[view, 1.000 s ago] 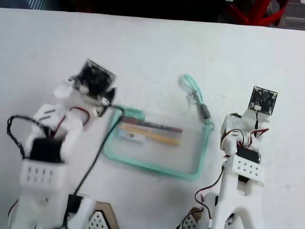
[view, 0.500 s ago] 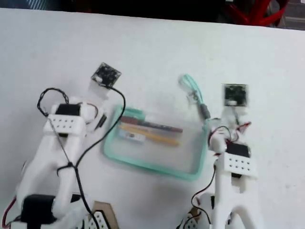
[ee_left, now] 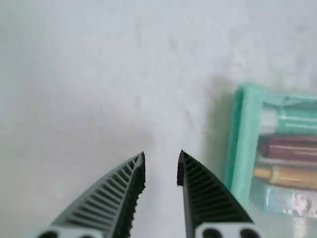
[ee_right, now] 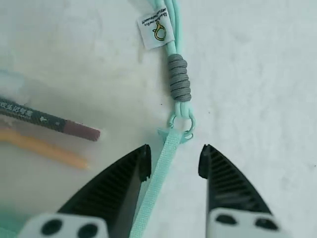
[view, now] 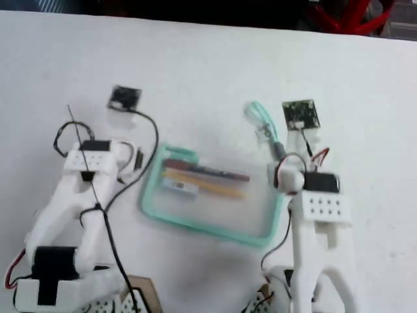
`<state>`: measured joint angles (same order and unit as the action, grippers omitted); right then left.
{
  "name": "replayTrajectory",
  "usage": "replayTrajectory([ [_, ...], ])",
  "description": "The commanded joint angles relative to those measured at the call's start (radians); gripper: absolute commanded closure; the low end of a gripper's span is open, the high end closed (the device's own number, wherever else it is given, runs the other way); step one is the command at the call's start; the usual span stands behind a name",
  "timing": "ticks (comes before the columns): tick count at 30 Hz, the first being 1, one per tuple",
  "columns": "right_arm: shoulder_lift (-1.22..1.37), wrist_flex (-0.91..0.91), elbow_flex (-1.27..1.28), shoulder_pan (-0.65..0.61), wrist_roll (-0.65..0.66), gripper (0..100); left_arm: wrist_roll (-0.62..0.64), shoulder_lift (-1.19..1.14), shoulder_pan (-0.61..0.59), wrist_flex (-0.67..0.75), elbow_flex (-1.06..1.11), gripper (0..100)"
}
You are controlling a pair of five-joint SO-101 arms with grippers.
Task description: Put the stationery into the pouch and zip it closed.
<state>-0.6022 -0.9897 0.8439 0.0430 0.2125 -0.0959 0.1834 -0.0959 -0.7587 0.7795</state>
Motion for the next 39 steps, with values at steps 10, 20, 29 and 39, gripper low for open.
replayTrajectory([
  [10,0.607,-0.076,-0.457,-0.025,-0.100,82.8,0.051,0.001,-0.053,0.103,0.021,88],
  [20,0.855,-0.056,-0.689,-0.044,-0.100,82.9,0.051,0.002,-0.048,0.123,0.031,88],
  [29,1.033,-0.053,-0.865,0.041,-0.077,95.7,0.051,0.002,-0.048,0.123,0.031,88],
  [39,1.179,0.004,-1.172,0.050,-0.080,98.1,0.051,0.002,-0.048,0.123,0.031,88],
])
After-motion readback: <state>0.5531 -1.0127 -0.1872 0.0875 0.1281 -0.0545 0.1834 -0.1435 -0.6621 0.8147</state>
